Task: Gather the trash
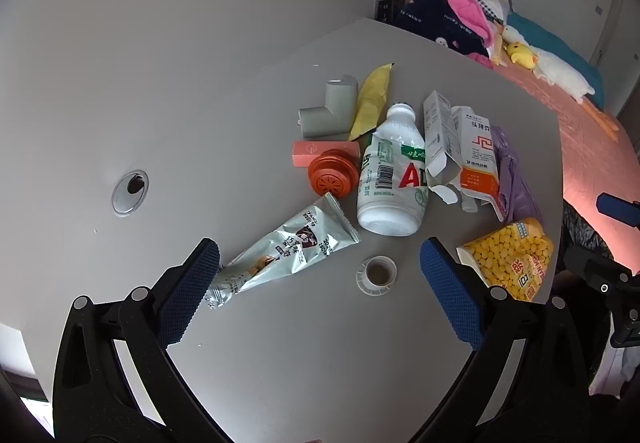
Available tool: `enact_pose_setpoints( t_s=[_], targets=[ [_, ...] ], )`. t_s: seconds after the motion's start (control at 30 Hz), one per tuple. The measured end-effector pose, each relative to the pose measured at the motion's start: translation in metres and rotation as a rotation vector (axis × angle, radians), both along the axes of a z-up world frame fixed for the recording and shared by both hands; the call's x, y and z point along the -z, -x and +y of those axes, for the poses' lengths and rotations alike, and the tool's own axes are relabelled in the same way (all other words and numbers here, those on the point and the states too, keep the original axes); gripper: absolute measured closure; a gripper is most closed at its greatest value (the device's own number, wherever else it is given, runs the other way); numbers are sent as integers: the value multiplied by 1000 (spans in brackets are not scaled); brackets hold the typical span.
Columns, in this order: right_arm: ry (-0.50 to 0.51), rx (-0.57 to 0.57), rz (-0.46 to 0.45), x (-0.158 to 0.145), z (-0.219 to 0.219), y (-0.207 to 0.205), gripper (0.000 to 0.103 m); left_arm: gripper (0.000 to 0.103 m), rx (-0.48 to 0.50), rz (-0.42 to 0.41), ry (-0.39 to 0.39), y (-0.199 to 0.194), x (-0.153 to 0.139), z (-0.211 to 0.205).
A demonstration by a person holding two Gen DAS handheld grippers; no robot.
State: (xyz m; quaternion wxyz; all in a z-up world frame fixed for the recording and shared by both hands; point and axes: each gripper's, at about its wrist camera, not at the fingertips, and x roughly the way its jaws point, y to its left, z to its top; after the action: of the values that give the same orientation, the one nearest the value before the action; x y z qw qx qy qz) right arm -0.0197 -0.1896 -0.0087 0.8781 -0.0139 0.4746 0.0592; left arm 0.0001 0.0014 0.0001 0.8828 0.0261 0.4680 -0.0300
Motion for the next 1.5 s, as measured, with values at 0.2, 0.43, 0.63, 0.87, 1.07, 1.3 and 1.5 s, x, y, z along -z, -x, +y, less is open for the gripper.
enact_pose_setpoints(
  t_s=[0.2,0.43,0.63,0.87,1.07,1.3,1.5],
  targets=[
    [6,2,5,0,0,0,3,6,1,3,3,-1,-2,0],
    [5,2,3,0,0,-1,3,6,20,-7,-11,2,0,-3],
    [6,4,4,0,-1,1,3,6,24,2,-10,2,0,-5],
    [6,4,5,1,-1,1,3,6,26,5,-13,2,1,-6],
    [7,5,6,2,-1,2,3,6,29,8,-14,2,2,-8],
    [7,4,7,1,-2,1,3,6,41,16,-16,2,3,-9],
    [6,5,7,5,-2,1,3,6,47,16,-19,2,2,-11]
  ],
)
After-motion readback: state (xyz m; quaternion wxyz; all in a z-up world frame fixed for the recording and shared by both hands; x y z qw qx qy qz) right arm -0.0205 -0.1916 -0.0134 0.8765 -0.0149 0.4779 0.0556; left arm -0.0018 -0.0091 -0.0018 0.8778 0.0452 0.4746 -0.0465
